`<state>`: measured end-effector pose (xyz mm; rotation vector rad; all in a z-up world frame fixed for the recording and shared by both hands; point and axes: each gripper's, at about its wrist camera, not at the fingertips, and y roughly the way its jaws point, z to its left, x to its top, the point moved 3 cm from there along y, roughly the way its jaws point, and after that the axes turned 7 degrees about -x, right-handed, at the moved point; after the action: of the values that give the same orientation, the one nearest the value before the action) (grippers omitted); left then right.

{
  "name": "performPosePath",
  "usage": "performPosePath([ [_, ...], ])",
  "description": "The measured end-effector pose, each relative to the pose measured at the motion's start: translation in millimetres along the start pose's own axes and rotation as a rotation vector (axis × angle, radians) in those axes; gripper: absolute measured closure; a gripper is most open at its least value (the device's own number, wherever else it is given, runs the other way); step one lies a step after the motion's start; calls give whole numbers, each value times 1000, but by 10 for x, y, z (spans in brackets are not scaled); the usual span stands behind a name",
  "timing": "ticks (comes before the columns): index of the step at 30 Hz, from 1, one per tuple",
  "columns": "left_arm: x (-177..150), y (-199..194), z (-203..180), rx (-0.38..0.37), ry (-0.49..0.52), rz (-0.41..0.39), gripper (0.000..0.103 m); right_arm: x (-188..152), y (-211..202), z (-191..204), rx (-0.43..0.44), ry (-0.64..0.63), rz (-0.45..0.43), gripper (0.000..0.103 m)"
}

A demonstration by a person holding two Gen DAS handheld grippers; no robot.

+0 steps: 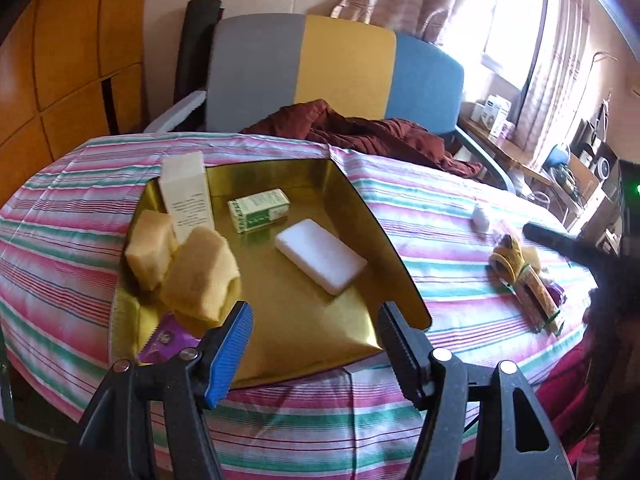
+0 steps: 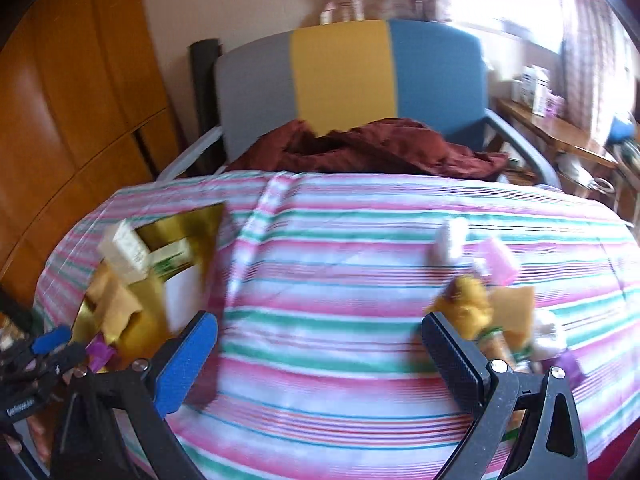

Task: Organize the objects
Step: 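Move both grippers back to the pile of remaining items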

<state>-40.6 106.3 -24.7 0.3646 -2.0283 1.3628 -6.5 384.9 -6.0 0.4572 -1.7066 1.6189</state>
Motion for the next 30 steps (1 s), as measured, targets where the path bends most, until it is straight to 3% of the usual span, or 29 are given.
performPosePath([
  [8,28,120,-254,-65,54,37,37,218,-64,-1138,-173,211,-66,0],
  [12,57,219,-425,-83,91,65,37,93,-6,-1740,-254,377,-80,0],
  [15,90,323,-581,-101,116,91,37,-55,70,-2075,-254,528,-46,0],
  [17,131,422,-688,-126,121,112,38,-79,30,-2196,-219,607,-72,0],
  [23,179,762,-1011,-182,145,193,38,-96,61,-2222,-180,642,-58,0],
  [30,330,1156,-1489,-326,111,275,38,-141,127,-2228,-148,661,-34,0],
])
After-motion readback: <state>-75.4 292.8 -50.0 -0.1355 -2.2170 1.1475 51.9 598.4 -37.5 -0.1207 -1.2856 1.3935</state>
